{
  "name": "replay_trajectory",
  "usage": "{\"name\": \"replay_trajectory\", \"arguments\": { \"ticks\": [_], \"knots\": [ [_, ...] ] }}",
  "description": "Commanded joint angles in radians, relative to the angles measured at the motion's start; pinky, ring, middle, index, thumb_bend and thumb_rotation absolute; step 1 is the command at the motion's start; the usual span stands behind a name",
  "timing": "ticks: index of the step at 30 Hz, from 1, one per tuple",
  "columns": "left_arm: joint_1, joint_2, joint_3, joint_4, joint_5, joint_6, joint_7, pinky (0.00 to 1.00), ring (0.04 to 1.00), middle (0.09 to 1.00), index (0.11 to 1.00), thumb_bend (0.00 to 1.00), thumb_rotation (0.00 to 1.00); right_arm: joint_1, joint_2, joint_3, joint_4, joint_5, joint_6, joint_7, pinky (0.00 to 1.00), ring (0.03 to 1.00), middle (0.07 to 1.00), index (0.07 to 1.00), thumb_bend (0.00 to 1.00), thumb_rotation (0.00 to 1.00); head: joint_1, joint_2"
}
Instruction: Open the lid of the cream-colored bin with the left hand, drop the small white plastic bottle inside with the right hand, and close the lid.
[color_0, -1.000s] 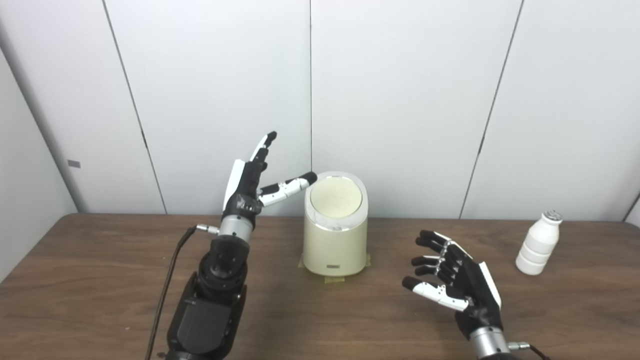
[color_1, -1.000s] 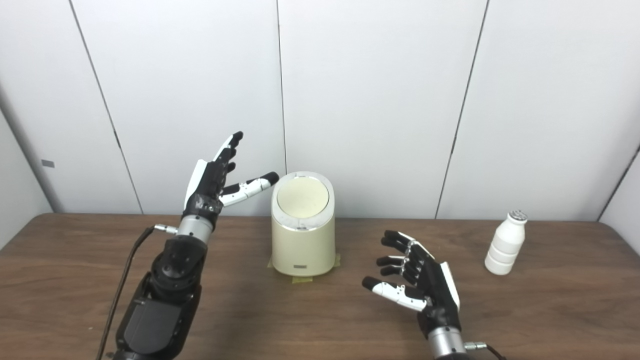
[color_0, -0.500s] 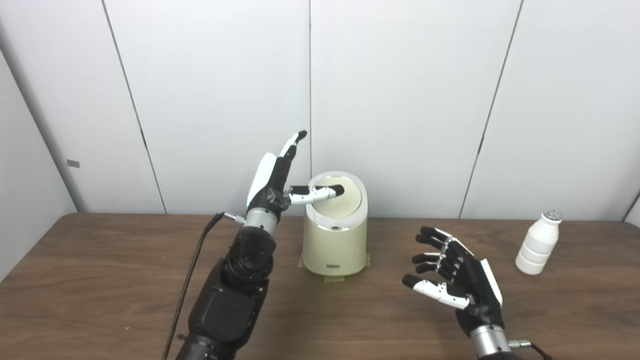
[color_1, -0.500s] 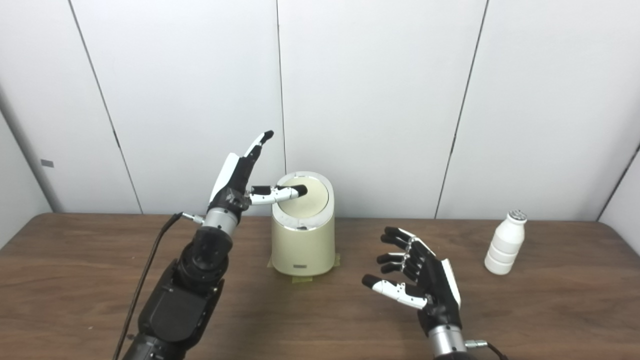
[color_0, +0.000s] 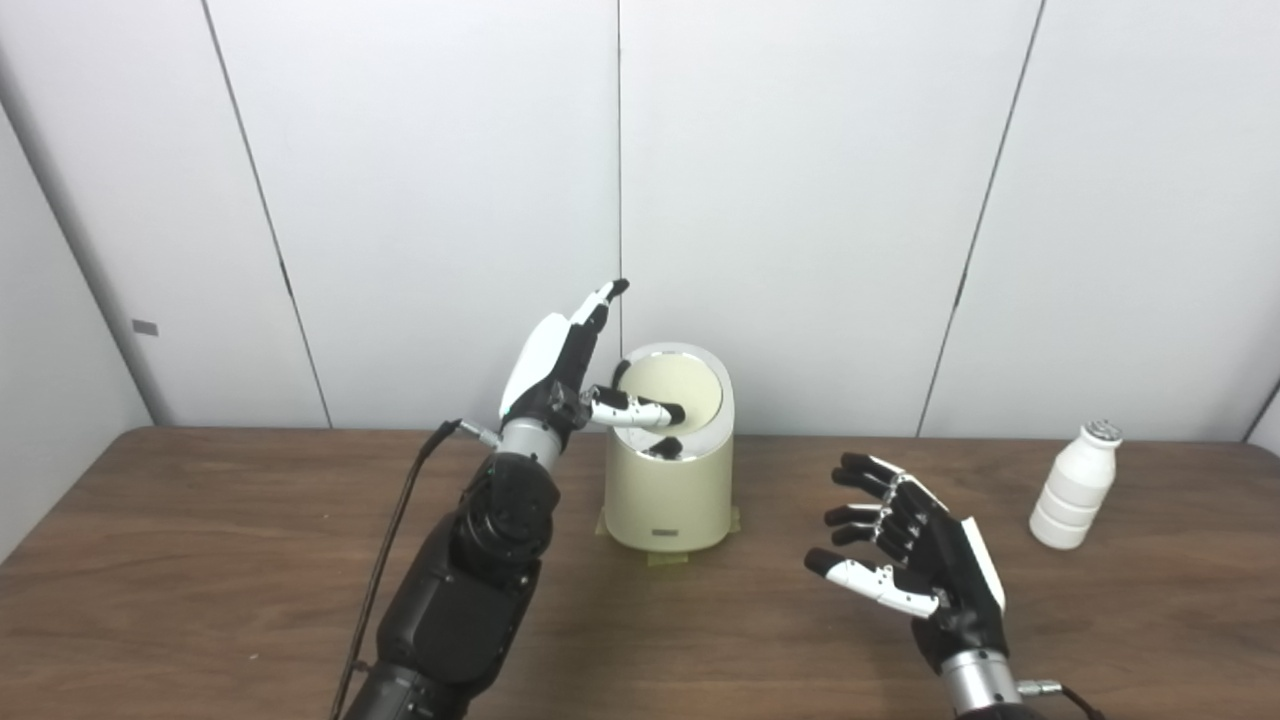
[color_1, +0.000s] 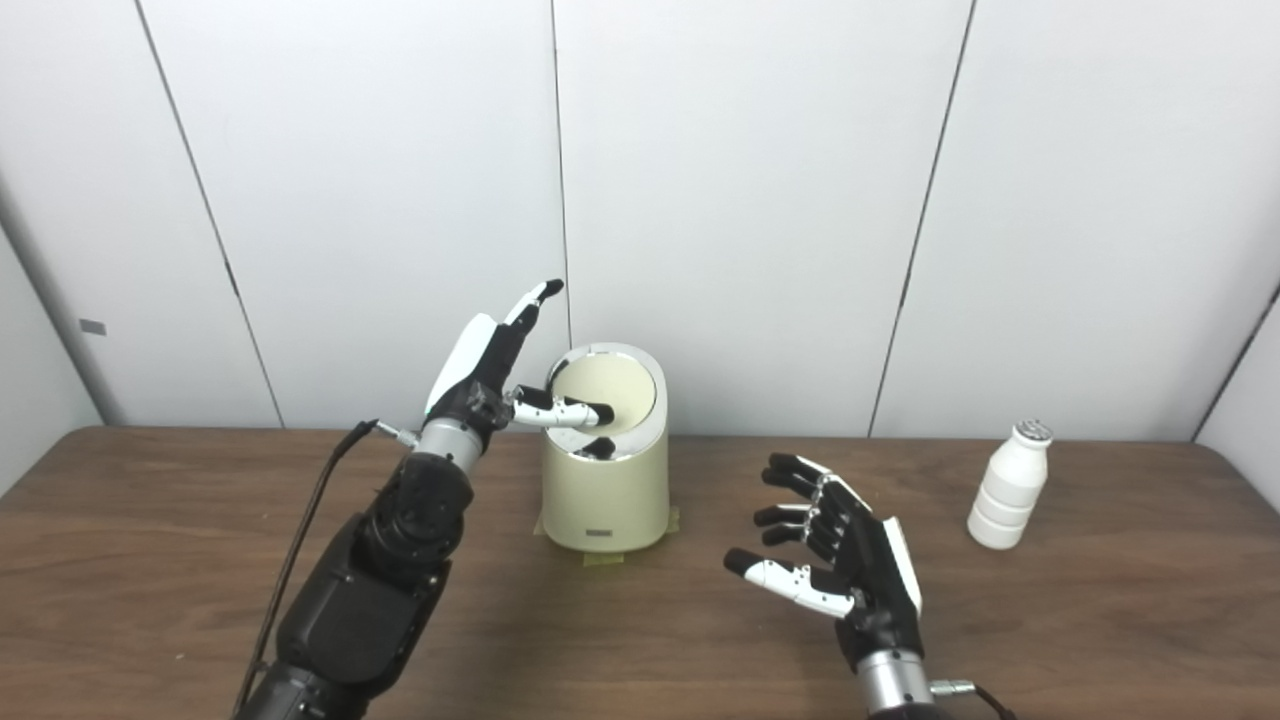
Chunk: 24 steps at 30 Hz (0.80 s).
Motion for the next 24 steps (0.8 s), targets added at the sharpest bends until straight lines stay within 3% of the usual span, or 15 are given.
{"name": "replay_trajectory", "arguments": {
  "ticks": [1, 9, 14, 20, 24],
  "knots": [
    [-0.056, 0.001, -0.006, -0.014, 0.028, -0.009, 0.02, 1.0, 1.0, 1.0, 1.0, 0.8, 0.0, -0.038, -0.001, 0.002, -0.03, -0.005, -0.042, -0.002, 0.5, 0.581, 0.74, 0.721, 0.8, 0.18, 0.0, 0.002],
    [-0.054, -0.002, -0.013, 0.016, 0.049, -0.025, 0.036, 0.99, 1.0, 1.0, 1.0, 0.72, 0.0, -0.033, 0.003, 0.004, -0.058, -0.011, -0.021, -0.007, 0.49, 0.588, 0.737, 0.724, 0.77, 0.14, -0.001, 0.002],
    [-0.059, -0.005, -0.016, 0.043, 0.055, -0.037, 0.054, 0.92, 1.0, 1.0, 1.0, 0.72, 0.0, -0.036, 0.001, 0.005, -0.049, -0.007, -0.034, -0.003, 0.49, 0.579, 0.739, 0.726, 0.78, 0.15, -0.001, 0.002],
    [-0.067, -0.014, -0.019, 0.077, 0.069, -0.029, 0.091, 0.9, 1.0, 1.0, 1.0, 0.72, 0.0, -0.034, 0.001, 0.008, -0.056, -0.02, -0.026, -0.005, 0.51, 0.586, 0.738, 0.722, 0.77, 0.13, -0.002, 0.005],
    [-0.075, 0.003, -0.05, 0.096, 0.1, -0.028, 0.079, 0.88, 1.0, 1.0, 1.0, 0.7, 0.0, -0.033, 0.005, 0.006, -0.058, -0.013, -0.022, -0.004, 0.5, 0.586, 0.742, 0.72, 0.78, 0.15, -0.006, 0.007]
  ]
}}
